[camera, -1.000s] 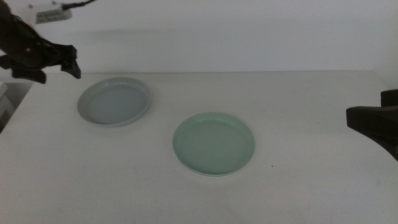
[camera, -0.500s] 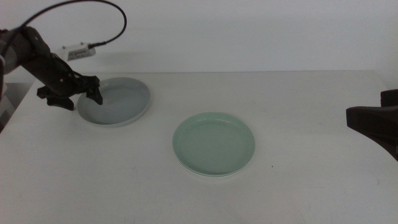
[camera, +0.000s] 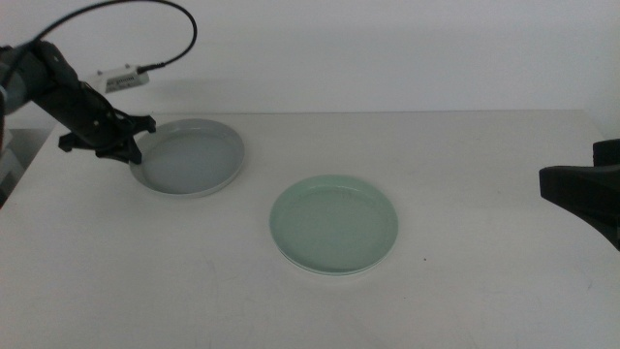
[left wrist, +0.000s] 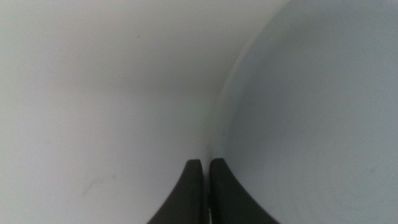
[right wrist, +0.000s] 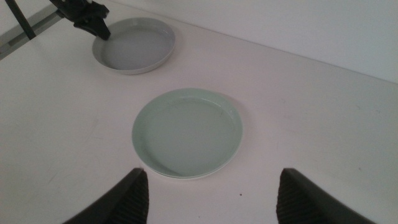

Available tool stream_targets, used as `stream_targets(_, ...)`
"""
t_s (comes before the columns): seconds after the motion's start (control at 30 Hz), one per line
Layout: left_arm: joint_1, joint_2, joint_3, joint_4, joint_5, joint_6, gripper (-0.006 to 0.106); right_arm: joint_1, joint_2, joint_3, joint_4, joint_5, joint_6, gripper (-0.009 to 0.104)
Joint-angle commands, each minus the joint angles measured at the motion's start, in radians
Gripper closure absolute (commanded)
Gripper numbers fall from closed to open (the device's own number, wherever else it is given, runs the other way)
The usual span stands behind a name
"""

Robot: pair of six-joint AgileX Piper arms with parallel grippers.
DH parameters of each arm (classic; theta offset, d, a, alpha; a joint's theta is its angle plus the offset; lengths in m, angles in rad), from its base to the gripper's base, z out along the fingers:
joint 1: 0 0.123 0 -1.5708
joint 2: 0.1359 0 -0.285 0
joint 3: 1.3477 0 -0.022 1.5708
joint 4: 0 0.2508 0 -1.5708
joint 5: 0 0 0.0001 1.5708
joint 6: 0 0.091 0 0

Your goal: Stack the three bowls on top of each other.

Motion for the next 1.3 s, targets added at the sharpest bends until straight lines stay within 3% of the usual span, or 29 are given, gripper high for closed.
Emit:
stream_targets(0.0, 0.001, -0.128, -0.021, -0.026, 0.011, -0.006, 0.100, -0.006, -0.004, -0.026, 0.005, -0.065, -0.010, 0.043)
stream_targets(0.2, -0.042, -0.316, 0.115, -0.041, 0.022, 0.007, 0.100, -0.006, -0.004, -0.026, 0.005, -0.065, -0.010, 0.043)
stream_targets(0.47, -0.235, -0.550, 0.391, -0.042, -0.086, -0.020, 0.100, -0.006, -0.004, -0.026, 0.005, -0.065, -0.010, 0.043)
stream_targets(0.73, -0.437, -0.512, 0.500, -0.042, -0.258, -0.058, 0.100, -0.006, -0.004, -0.026, 0.005, -0.065, -0.010, 0.043)
stream_targets(1.07, -0.517, -0.404, 0.501, -0.077, -0.343, -0.068, 0.100, -0.006, -0.004, -0.026, 0.005, -0.064, -0.010, 0.043)
stream_targets(1.17, -0.517, -0.393, 0.499, -0.086, -0.343, -0.055, 0.093, -0.006, -0.004, -0.026, 0.005, -0.064, -0.010, 0.043)
stream_targets(1.27, -0.517, -0.403, 0.499, -0.086, -0.334, -0.047, 0.072, -0.006, -0.004, -0.026, 0.005, -0.064, -0.010, 0.043)
